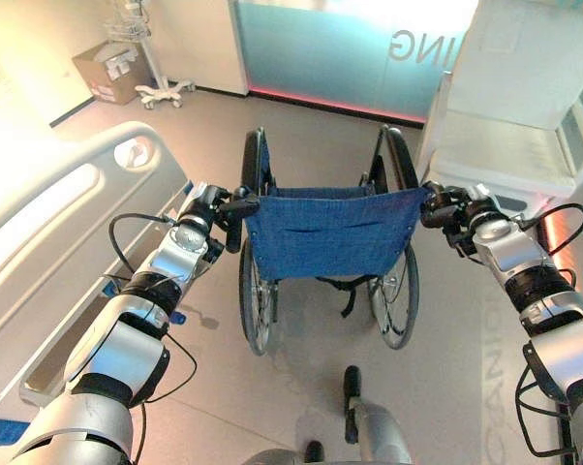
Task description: Push the wheelchair next to the bed
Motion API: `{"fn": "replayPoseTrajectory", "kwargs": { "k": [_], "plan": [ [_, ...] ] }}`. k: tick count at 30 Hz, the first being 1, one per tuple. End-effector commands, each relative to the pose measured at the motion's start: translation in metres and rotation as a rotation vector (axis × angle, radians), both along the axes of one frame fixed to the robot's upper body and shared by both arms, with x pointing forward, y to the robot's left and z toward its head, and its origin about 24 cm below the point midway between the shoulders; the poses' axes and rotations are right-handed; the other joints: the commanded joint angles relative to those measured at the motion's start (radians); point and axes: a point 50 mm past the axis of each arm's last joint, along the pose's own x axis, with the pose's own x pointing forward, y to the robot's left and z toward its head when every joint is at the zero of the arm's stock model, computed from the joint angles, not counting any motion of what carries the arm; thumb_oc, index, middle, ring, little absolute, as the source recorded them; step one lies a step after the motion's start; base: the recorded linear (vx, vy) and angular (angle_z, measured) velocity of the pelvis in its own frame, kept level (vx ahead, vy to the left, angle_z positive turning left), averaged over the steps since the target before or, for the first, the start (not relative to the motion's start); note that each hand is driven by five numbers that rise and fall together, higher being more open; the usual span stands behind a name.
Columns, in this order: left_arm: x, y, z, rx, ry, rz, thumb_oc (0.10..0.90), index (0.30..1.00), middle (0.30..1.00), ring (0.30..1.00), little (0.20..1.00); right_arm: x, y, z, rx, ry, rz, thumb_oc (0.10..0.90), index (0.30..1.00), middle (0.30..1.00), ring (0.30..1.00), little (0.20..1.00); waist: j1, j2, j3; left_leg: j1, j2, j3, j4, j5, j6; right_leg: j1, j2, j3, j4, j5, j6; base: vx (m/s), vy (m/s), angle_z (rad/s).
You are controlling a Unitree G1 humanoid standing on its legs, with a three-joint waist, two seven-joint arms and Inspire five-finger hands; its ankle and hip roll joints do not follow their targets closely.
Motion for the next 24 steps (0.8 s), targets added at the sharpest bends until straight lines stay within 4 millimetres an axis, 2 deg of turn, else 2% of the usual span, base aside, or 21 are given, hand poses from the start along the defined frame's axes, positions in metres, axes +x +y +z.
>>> {"fn": "replayPoseTrajectory", "kwargs": {
  "k": [1,2,3,5,7,8,9,10,12,14,17,19,21,22,24],
  "plan": [
    [-0.001,-0.015,-0.014,0.238,0.091,-0.144,0.400,0.300,0.300,0.300,0.300,0.014,0.047,0.019,0.134,-0.038,0.223,0.400,0.300,0.300,0.300,0.300,0.002,0.017,0.024,0.077,0.180,0.093,0.092,-0.061,-0.125,0.012,-0.004,-0.006,0.096,-0.017,0.029,0.51,-0.334,0.39],
    [-0.002,-0.014,-0.015,0.237,0.096,-0.144,0.400,0.300,0.300,0.300,0.300,0.014,0.047,0.017,0.141,-0.035,0.222,0.400,0.300,0.300,0.300,0.300,-0.002,0.020,0.020,0.093,0.196,0.094,0.091,-0.040,-0.136,0.018,0.000,-0.013,0.096,-0.023,0.025,0.51,-0.345,0.41],
    [-0.003,-0.014,-0.019,0.241,0.103,-0.146,0.400,0.300,0.300,0.300,0.300,0.013,0.049,0.012,0.161,-0.029,0.218,0.400,0.300,0.300,0.300,0.300,-0.015,0.028,0.003,0.123,0.251,0.110,0.106,0.043,-0.171,0.031,0.010,-0.043,0.091,-0.042,0.006,0.31,-0.224,0.42],
    [-0.004,-0.014,-0.023,0.237,0.105,-0.148,0.400,0.300,0.300,0.300,0.300,0.011,0.049,0.006,0.171,-0.020,0.209,0.400,0.300,0.300,0.300,0.300,-0.024,0.028,-0.011,0.123,0.288,0.130,0.136,0.110,-0.189,0.048,0.018,-0.061,0.083,-0.059,-0.013,0.30,-0.216,0.45],
    [-0.006,-0.016,-0.028,0.227,0.092,-0.145,0.400,0.300,0.300,0.300,0.300,0.007,0.048,-0.006,0.186,0.000,0.196,0.400,0.300,0.300,0.300,0.300,-0.016,0.017,-0.011,0.043,0.310,0.157,0.261,0.187,-0.198,0.105,0.032,-0.078,0.066,-0.090,-0.047,0.40,-0.312,0.27],
    [-0.007,-0.016,-0.030,0.222,0.080,-0.149,0.400,0.300,0.300,0.300,0.300,0.005,0.047,-0.013,0.198,0.007,0.184,0.400,0.300,0.300,0.300,0.300,-0.002,-0.001,0.001,-0.037,0.301,0.178,0.337,0.187,-0.184,0.150,0.029,-0.077,0.054,-0.102,-0.060,0.41,-0.313,0.23],
    [-0.008,-0.019,-0.031,0.223,0.073,-0.159,0.400,0.300,0.300,0.300,0.300,0.004,0.045,-0.016,0.206,0.008,0.172,0.400,0.300,0.300,0.300,0.300,0.009,0.000,0.015,-0.079,0.308,0.195,0.344,0.184,-0.179,0.179,0.039,-0.074,0.055,-0.117,-0.065,0.45,-0.231,0.17],
    [-0.009,-0.023,-0.035,0.225,0.066,-0.174,0.400,0.300,0.300,0.300,0.300,0.003,0.048,-0.023,0.221,0.009,0.158,0.400,0.300,0.300,0.300,0.300,0.035,-0.003,0.042,-0.139,0.285,0.203,0.305,0.159,-0.161,0.232,0.045,-0.063,0.051,-0.131,-0.060,0.33,-0.108,0.02],
    [-0.009,-0.025,-0.036,0.226,0.052,-0.182,0.400,0.300,0.300,0.300,0.300,0.004,0.052,-0.025,0.221,0.004,0.154,0.400,0.300,0.300,0.300,0.300,0.052,0.002,0.059,-0.170,0.260,0.206,0.234,0.156,-0.157,0.267,0.057,-0.048,0.044,-0.140,-0.056,0.35,-0.022,-0.10],
    [-0.010,-0.028,-0.037,0.213,0.029,-0.196,0.400,0.300,0.300,0.300,0.300,0.004,0.057,-0.028,0.211,0.003,0.147,0.400,0.300,0.300,0.300,0.300,0.078,0.016,0.078,-0.238,0.229,0.211,0.157,0.183,-0.164,0.319,0.081,-0.028,0.035,-0.162,-0.056,0.40,0.046,-0.23],
    [-0.010,-0.030,-0.034,0.189,0.011,-0.200,0.400,0.300,0.300,0.300,0.300,0.003,0.065,-0.032,0.187,0.012,0.151,0.400,0.300,0.300,0.300,0.300,0.123,0.062,0.094,-0.335,0.207,0.211,-0.021,0.305,-0.204,0.399,0.139,0.015,0.016,-0.196,-0.061,0.50,0.090,-0.41],
    [-0.013,-0.024,-0.036,0.186,0.017,-0.188,0.400,0.300,0.300,0.300,0.300,0.002,0.067,-0.033,0.172,0.024,0.169,0.400,0.300,0.300,0.300,0.300,0.154,0.075,0.087,-0.352,0.205,0.188,-0.140,0.348,-0.211,0.452,0.155,0.059,-0.004,-0.217,-0.058,0.52,0.151,-0.55],
    [-0.017,-0.016,-0.036,0.182,0.016,-0.167,0.400,0.300,0.300,0.300,0.300,0.002,0.066,-0.028,0.133,0.031,0.193,0.400,0.300,0.300,0.300,0.300,0.172,0.084,0.071,-0.355,0.210,0.190,-0.190,0.347,-0.207,0.482,0.156,0.087,-0.009,-0.249,-0.055,0.39,0.192,-0.76],
    [-0.017,-0.015,-0.035,0.180,0.016,-0.163,0.400,0.300,0.300,0.300,0.300,0.003,0.065,-0.026,0.117,0.033,0.201,0.400,0.300,0.300,0.300,0.300,0.173,0.086,0.067,-0.355,0.212,0.196,-0.171,0.342,-0.204,0.484,0.155,0.086,-0.004,-0.260,-0.056,0.37,0.240,-0.77],
    [-0.017,-0.009,-0.033,0.165,0.019,-0.158,0.400,0.300,0.300,0.300,0.300,0.003,0.060,-0.025,0.090,0.038,0.205,0.400,0.300,0.300,0.300,0.300,0.180,0.079,0.044,-0.360,0.204,0.212,-0.097,0.287,-0.175,0.484,0.136,0.072,0.030,-0.299,-0.048,0.43,0.246,-0.47]
  ]
}}
